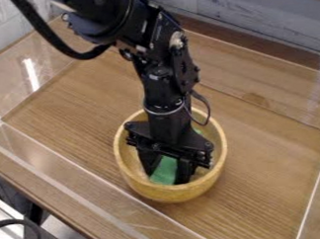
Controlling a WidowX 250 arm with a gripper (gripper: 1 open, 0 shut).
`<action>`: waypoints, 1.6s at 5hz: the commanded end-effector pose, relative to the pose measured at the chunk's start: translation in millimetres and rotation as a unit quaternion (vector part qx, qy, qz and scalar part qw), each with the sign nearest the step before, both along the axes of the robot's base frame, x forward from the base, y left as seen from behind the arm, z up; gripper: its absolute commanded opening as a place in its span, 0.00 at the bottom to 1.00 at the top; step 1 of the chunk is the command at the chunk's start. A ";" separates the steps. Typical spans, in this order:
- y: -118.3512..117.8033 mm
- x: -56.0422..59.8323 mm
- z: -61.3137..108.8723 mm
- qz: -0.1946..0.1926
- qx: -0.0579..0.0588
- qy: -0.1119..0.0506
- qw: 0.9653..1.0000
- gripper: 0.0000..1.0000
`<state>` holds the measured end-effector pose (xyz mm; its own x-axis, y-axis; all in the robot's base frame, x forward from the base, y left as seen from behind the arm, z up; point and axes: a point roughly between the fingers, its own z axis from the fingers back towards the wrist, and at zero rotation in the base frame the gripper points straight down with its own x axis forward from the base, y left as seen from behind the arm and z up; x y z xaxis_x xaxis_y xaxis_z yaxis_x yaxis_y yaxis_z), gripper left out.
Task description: Remove the green block from inside the brown bowl and put it on the table
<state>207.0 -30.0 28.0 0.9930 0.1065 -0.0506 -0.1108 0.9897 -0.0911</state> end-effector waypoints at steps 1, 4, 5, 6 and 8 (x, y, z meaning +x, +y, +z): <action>-0.9 3.4 9.2 0.000 -0.004 -0.005 1.000 0.00; -0.4 -1.1 19.3 -0.004 -0.011 0.016 1.000 0.00; 0.2 -2.2 23.6 -0.005 -0.013 0.021 1.000 0.00; 0.8 -3.1 29.0 -0.005 -0.016 0.025 1.000 0.00; 9.8 -2.1 71.8 -0.007 -0.020 0.017 1.000 0.00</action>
